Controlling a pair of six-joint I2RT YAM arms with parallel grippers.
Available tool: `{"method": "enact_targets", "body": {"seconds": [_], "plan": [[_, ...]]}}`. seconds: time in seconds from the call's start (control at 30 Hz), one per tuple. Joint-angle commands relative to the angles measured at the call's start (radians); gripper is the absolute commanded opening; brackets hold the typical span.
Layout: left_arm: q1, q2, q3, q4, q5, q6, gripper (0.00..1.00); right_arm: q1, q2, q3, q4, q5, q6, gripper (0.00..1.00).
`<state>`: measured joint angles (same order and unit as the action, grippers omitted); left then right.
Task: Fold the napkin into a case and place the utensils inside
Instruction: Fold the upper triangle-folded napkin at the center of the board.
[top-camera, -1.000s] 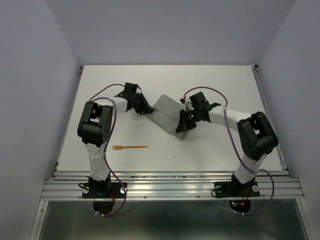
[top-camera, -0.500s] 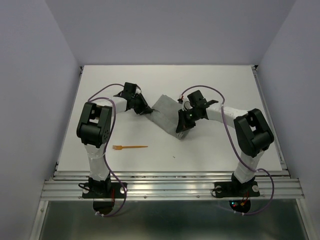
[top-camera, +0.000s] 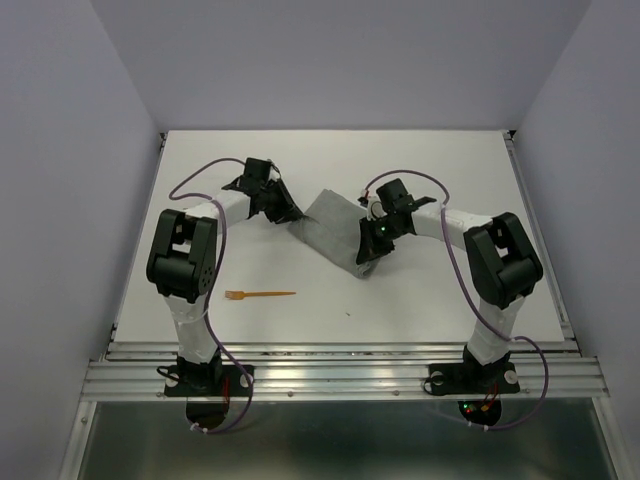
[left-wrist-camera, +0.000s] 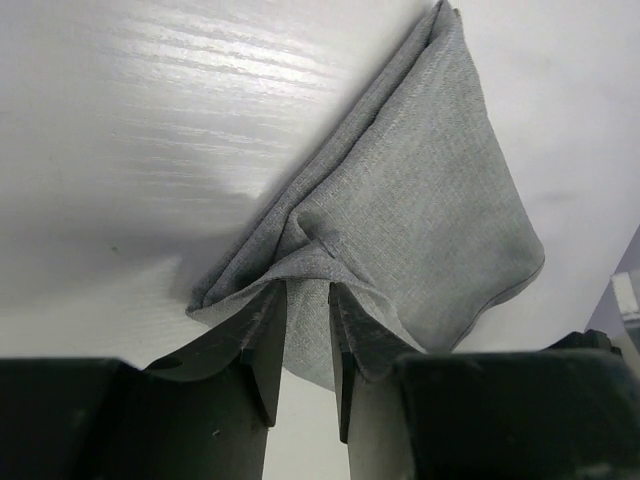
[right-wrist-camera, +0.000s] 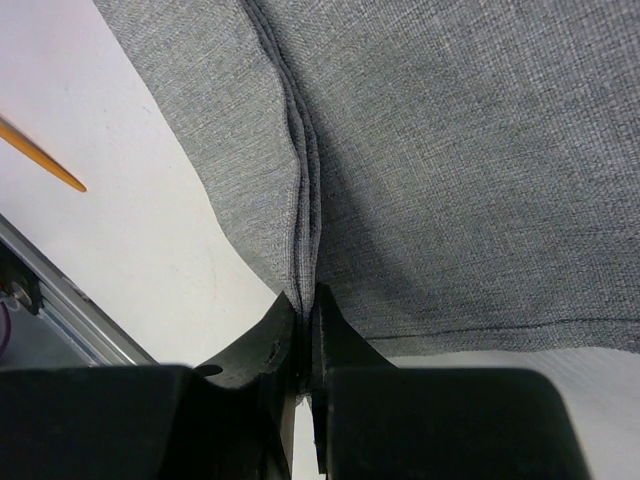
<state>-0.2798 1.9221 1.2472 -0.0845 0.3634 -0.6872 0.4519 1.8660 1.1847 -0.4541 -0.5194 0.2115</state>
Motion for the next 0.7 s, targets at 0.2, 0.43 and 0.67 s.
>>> {"method": "enact_targets", "body": {"seconds": [0.2, 0.43, 0.67], "plan": [[-0.01, -0.086, 0.087, -0.064, -0.066, 0.077, 0.36, -0.005, 0.016, 0.062, -0.008, 0.03, -0.017, 0.01], [-0.03, -0.077, 0.087, -0.061, -0.038, 0.083, 0.32, -0.005, 0.019, 0.101, -0.032, 0.056, -0.026, 0.01], [-0.038, -0.097, 0.064, -0.054, -0.032, 0.094, 0.29, -0.015, 0.015, 0.104, -0.035, 0.068, -0.034, 0.01]]}}
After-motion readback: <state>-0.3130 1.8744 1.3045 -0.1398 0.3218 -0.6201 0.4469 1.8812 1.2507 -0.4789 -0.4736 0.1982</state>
